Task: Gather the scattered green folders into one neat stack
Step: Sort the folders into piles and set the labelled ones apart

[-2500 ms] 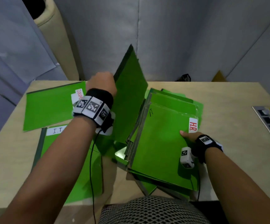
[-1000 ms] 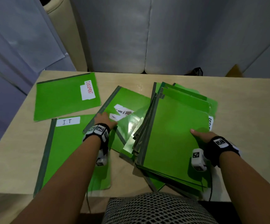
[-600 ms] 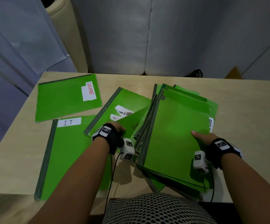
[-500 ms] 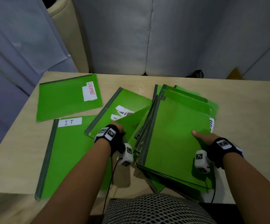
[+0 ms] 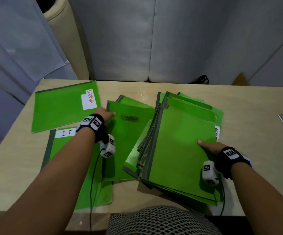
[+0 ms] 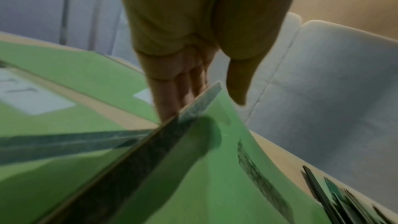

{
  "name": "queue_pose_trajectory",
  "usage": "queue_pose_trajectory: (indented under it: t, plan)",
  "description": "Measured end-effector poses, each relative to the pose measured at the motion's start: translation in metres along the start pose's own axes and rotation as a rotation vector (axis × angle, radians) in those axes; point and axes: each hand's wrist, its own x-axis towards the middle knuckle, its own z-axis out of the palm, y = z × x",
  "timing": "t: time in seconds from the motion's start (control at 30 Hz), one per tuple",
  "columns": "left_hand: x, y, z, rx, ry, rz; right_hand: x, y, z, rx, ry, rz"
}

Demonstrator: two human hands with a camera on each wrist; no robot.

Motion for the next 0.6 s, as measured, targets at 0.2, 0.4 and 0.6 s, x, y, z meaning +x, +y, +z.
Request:
queue_pose_trajectory:
  t: [0.2, 0.4, 0.6]
  plan:
    - [0.004, -0.032, 0.018, 0.382, -0.195, -0.099, 0.011, 0.003, 0.003, 0.053, 0.038, -0.001]
    - [0.01, -0.024, 0.011, 0.37, -0.057, 0.064, 0.011, 0.004, 0.006, 0.01, 0.047, -0.008]
    - [0.017, -0.031, 0.007, 0.364, -0.084, 0.078, 0.011, 0.001, 0.007, -0.013, 0.06, -0.009]
